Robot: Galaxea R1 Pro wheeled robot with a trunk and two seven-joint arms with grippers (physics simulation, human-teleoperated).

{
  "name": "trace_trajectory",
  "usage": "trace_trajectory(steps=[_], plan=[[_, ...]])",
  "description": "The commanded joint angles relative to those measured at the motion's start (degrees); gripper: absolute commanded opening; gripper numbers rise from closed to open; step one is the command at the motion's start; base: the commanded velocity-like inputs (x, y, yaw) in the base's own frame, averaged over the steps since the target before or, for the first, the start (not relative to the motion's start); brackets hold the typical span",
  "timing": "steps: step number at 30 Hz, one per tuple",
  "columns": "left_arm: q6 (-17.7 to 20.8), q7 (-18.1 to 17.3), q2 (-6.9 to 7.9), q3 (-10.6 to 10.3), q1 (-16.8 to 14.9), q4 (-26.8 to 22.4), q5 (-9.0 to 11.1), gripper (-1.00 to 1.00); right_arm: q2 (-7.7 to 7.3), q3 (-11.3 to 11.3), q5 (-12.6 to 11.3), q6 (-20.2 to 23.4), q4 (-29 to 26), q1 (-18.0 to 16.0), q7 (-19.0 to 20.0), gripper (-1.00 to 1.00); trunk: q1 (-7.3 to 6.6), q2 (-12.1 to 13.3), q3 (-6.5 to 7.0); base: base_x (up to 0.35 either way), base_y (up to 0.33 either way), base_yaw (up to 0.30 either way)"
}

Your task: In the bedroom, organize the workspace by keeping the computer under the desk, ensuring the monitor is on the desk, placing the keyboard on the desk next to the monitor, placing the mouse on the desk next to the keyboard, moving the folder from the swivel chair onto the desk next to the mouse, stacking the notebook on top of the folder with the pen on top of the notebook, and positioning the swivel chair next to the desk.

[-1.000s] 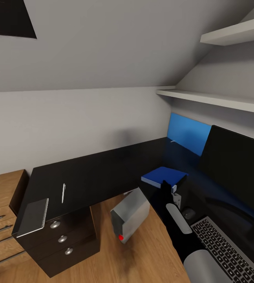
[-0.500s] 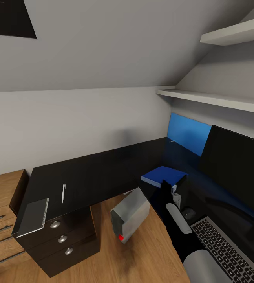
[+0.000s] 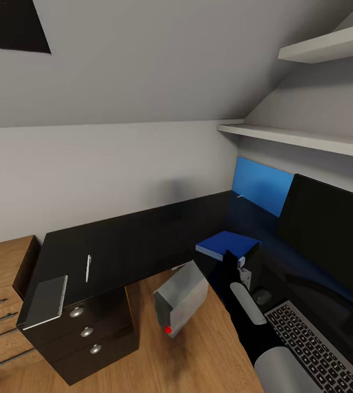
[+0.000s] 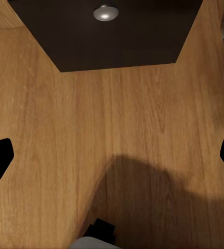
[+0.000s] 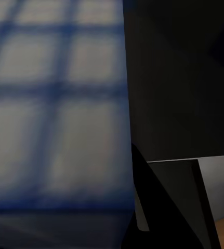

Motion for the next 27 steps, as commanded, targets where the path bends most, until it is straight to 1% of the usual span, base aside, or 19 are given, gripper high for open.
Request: trace_trajectory(steps=[1,14,20,27], plan=[[-0.3,0.4,0.05,-0.5,0.0,0.0,0.6,1.0,-0.03,0.2,-0.3,-0.4,-0.1,0.0,-0.2,-1.0,0.0,0.0,-0.07,0.0,0.0,-0.012],[-0.3,0.4,0.05,-0.5,0.0,-0.1,0.6,1.0,-0.09,0.1,-0.3,-0.4,0.0,0.0,-0.2,-1.0,0.0,0.0,-0.11,-0.002,0.0,-0.032],[-0.3,0.4,0.05,-0.5,0.0,-0.1,0.6,1.0,-0.2,0.1,-0.2,-0.4,0.0,0.0,-0.2,-1.0,0.0,0.0,-0.11,-0.152,0.0,-0.001],[-0.3,0.5,0.05,-0.5,0.0,-0.1,0.6,1.0,-0.37,0.0,-0.2,-0.3,0.1,0.0,-0.3,-1.0,0.0,0.0,-0.11,-0.023,0.0,0.0]])
